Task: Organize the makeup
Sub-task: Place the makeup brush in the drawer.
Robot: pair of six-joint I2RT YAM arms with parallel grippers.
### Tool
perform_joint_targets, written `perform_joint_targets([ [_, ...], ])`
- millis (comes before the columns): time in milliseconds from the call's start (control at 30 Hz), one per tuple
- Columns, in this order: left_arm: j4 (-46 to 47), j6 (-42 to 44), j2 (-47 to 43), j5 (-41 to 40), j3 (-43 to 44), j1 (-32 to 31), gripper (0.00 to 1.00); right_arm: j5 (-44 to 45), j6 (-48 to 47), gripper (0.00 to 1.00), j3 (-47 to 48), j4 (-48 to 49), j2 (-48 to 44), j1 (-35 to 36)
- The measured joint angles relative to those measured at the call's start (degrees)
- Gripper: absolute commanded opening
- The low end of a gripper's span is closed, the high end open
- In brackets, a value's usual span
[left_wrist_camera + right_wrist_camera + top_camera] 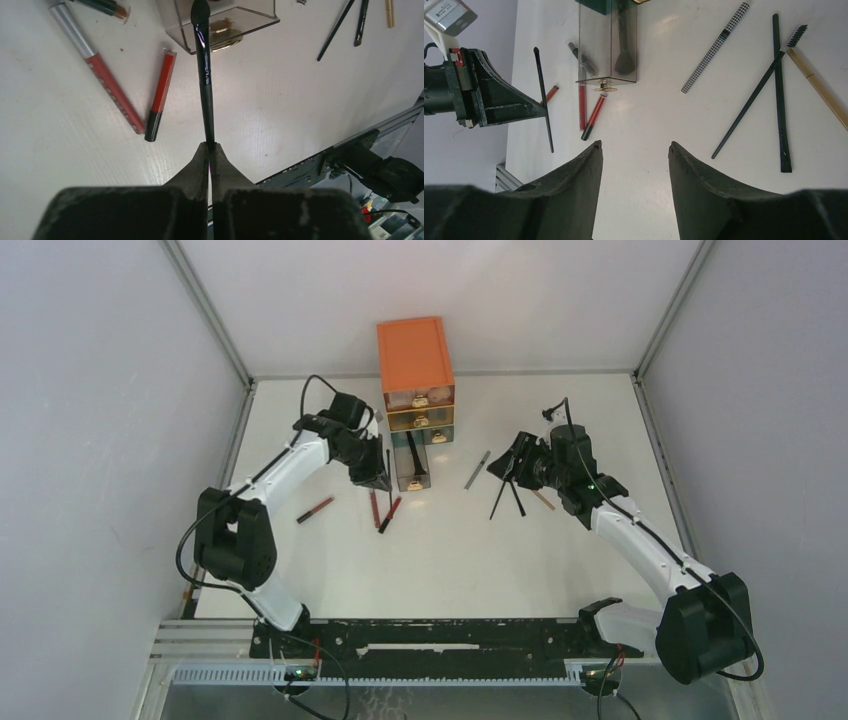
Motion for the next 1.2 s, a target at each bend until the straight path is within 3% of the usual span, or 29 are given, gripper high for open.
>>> perform_joint_targets([
  [333, 2.8, -3.76, 11.69, 3.41, 10.19, -0.96, 0.0, 0.02, -0.13, 0.59, -0.02, -0.17, -1.05, -0.9],
  [633, -2.25, -5.31, 21.81, 4.09, 22.4, -1.16, 0.0, 0.11, -0.17, 0.59, -0.28, -0.94, -3.54, -2.03],
  [800, -2.89, -5.62, 23.12, 4.09, 24.26, -0.74, 0.19, 0.13, -0.17, 0.59, -0.87, -1.44, -3.85, -2.32],
  [900, -3.21, -5.97, 23.15, 3.65, 24.33, -0.63, 0.25, 0.24, -0.17, 0.59, -0.9, -1.79, -3.93, -2.36],
  [1200, -3.61, -6.38, 20.31, -0.74, 23.65, -0.37, 0.26, 0.22, -0.17, 0.59, -0.9, -1.73, -3.98, -2.34],
])
